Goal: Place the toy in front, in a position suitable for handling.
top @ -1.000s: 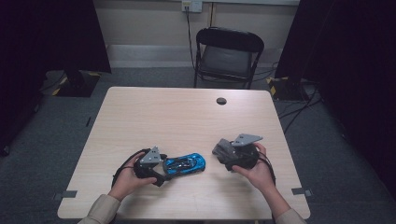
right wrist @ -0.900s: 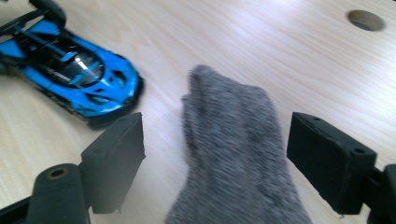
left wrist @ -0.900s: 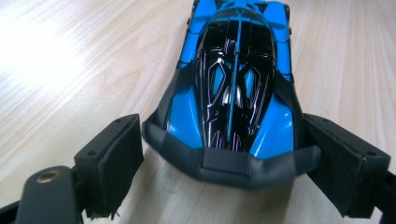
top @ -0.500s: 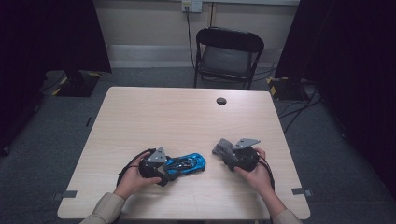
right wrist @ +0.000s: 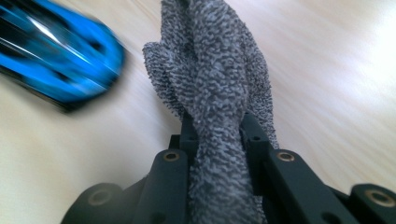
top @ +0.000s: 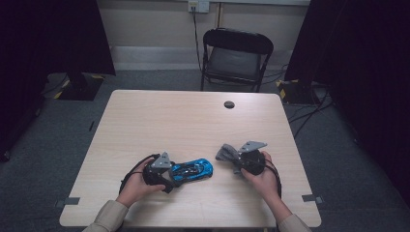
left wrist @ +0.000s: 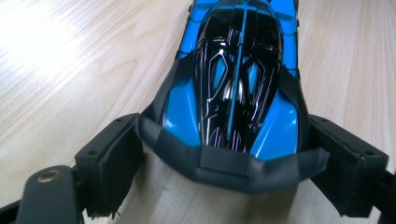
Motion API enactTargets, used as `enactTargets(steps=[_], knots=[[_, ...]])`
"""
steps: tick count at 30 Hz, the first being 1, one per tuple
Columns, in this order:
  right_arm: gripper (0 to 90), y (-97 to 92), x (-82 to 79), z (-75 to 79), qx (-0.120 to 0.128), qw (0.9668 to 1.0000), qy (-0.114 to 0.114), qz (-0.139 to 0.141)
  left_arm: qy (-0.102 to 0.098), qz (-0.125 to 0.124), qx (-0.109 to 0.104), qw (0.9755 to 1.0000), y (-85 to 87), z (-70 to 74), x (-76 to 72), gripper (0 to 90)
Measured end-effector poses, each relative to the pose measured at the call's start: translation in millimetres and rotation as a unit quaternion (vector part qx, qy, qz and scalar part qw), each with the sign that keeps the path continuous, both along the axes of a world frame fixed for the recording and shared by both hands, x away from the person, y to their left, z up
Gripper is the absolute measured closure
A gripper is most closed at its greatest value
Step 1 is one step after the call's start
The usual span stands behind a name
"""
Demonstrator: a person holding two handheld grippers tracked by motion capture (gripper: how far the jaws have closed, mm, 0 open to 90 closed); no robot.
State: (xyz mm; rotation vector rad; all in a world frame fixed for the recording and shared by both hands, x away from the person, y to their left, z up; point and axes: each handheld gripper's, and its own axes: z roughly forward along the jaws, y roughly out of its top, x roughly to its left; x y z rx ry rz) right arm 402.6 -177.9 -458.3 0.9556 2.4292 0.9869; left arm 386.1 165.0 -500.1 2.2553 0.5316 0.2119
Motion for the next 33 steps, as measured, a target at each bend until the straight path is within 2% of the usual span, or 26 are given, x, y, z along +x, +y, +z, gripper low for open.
enactTargets(steps=[2, 3, 4, 5, 6, 7, 8, 9, 11, 16, 17, 18, 20, 21, 22, 23, 27, 30, 33], knots=[[76.1, 17.6, -6.8, 13.6, 0.013, 0.9994, 0.009, 0.032, 0.001, 0.002, -0.001, 1.0000, -0.6, -0.1, -0.2, 16.1], [76.1, 37.6, -11.9, 22.8, 0.029, 0.9974, 0.020, 0.062, 0.001, -0.002, -0.002, 1.0000, -0.2, 0.1, -0.1, 16.7], [76.1, 37.6, -11.9, 22.8, 0.029, 0.9974, 0.020, 0.062, 0.001, -0.002, -0.002, 1.0000, -0.2, 0.1, -0.1, 19.5], [76.1, 55.5, -13.5, 28.1, 0.051, 0.9945, 0.034, 0.085, -0.001, -0.008, -0.007, 0.9999, 0.0, 0.3, -1.0, 22.8], [76.1, 55.5, -13.5, 28.1, 0.051, 0.9945, 0.034, 0.085, -0.003, -0.007, -0.007, 0.9999, -0.2, 0.3, -1.7, 22.8], [76.1, 62.7, -13.0, 29.5, 0.067, 0.9925, 0.044, 0.093, -0.002, -0.008, -0.007, 0.9999, -0.2, 0.3, -1.9, 23.0], [76.1, 74.9, -10.5, 30.7, 0.087, 0.9887, 0.060, 0.107, -0.002, -0.007, -0.007, 1.0000, 0.0, 0.4, -1.8, 23.1], [76.1, 74.9, -10.5, 30.7, 0.087, 0.9887, 0.060, 0.107, -0.002, -0.007, -0.006, 1.0000, 0.0, 0.4, -1.8, 23.1], [76.1, 86.7, -10.0, 29.0, 0.083, 0.9862, 0.070, 0.125, -0.001, -0.008, -0.008, 0.9999, 0.2, 0.4, -1.7, 23.4], [76.1, 109.2, -12.9, 16.1, 0.050, 0.9823, 0.087, 0.158, -0.001, -0.012, -0.007, 0.9999, 0.4, 0.4, -0.3, 22.9], [76.1, 110.4, -12.2, 14.0, 0.048, 0.9819, 0.090, 0.160, -0.004, -0.012, -0.006, 0.9999, 0.2, 0.4, 0.8, 22.2], [76.1, 110.4, -10.7, 11.9, 0.050, 0.9805, 0.097, 0.163, -0.004, -0.011, -0.003, 0.9999, -0.7, 0.1, 2.2, 17.3], [76.1, 110.3, -10.5, 11.6, 0.050, 0.9804, 0.098, 0.164, -0.006, -0.016, -0.001, 0.9999, -2.5, -0.1, 4.2, 15.5], [76.1, 110.3, -10.2, 11.3, 0.042, 0.9800, 0.096, 0.169, -0.012, -0.024, 0.002, 0.9996, -3.5, 0.4, 4.8, 18.9], [76.1, 110.3, -10.2, 11.3, 0.042, 0.9800, 0.096, 0.169, -0.008, -0.030, -0.003, 0.9995, -5.0, 0.5, 4.3, 18.9], [76.0, 111.5, -10.3, 11.3, 0.039, 0.9792, 0.096, 0.174, -0.004, -0.027, -0.003, 0.9996, -7.3, 0.5, 4.9, 21.6], [76.1, 113.2, -11.1, 12.9, 0.025, 0.9797, 0.090, 0.177, -0.003, -0.027, -0.004, 0.9996, -7.6, 0.5, 5.4, 21.9], [76.1, 110.4, -13.1, 16.2, 0.018, 0.9814, 0.081, 0.173, -0.002, -0.028, -0.005, 0.9996, -7.2, 0.5, 5.6, 22.1], [76.1, 98.2, -12.9, 17.5, 0.011, 0.9851, 0.073, 0.155, 0.003, -0.027, -0.009, 0.9996, -6.1, 0.6, 5.1, 22.3]])
